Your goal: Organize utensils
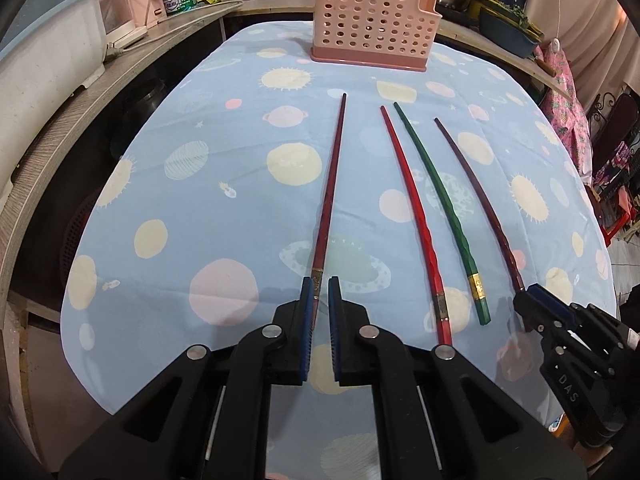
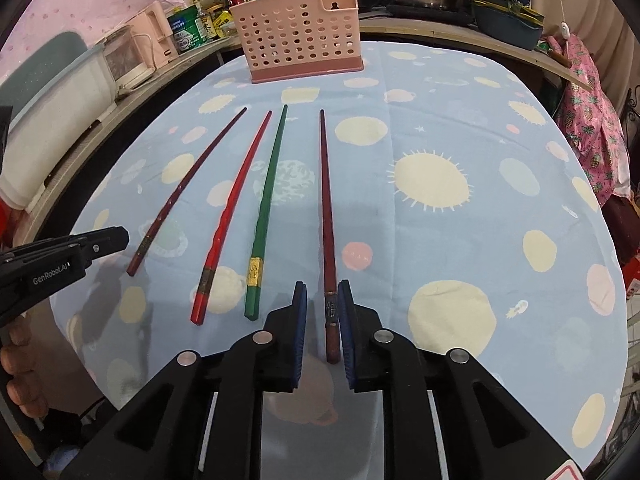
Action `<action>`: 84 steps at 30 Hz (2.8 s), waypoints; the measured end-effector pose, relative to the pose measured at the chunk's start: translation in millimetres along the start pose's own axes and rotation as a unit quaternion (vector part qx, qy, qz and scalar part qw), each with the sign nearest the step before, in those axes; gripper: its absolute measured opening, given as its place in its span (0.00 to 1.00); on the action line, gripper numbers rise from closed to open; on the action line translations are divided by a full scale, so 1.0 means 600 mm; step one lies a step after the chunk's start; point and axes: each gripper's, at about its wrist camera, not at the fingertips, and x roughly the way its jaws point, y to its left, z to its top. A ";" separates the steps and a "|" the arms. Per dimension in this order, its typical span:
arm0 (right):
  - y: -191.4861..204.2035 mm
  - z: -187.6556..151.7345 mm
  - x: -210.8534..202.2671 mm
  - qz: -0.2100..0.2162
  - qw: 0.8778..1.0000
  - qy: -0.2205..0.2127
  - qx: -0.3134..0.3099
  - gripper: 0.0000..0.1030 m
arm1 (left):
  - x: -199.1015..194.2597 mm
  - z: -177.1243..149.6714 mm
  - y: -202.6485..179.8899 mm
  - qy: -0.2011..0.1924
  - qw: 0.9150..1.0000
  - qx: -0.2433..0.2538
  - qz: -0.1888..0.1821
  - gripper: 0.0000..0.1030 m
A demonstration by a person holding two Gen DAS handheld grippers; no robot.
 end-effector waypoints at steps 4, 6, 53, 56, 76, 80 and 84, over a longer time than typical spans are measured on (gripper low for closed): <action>-0.005 -0.008 0.007 -0.001 1.000 0.002 0.000 0.15 | 0.008 -0.006 -0.002 0.006 1.000 0.004 -0.003 0.08; -0.004 -0.008 0.007 -0.004 1.000 0.001 -0.003 0.14 | 0.013 -0.012 0.001 0.007 1.000 -0.001 -0.003 0.11; -0.010 0.234 -0.190 0.031 0.982 -0.188 -0.004 0.07 | -0.193 0.213 0.052 -0.167 0.984 -0.038 -0.037 0.07; -0.014 0.278 -0.195 0.041 0.979 -0.200 0.001 0.07 | -0.201 0.257 0.051 -0.184 0.982 -0.037 -0.033 0.07; -0.004 0.578 -0.234 0.063 0.946 -0.316 0.029 0.07 | -0.295 0.539 0.042 -0.306 0.949 -0.067 -0.042 0.07; 0.001 0.638 -0.220 0.060 0.942 -0.328 0.034 0.07 | -0.287 0.587 0.039 -0.322 0.943 -0.073 -0.038 0.07; -0.002 0.675 -0.186 0.064 0.942 -0.326 0.044 0.07 | -0.256 0.613 0.038 -0.318 0.945 -0.073 -0.039 0.07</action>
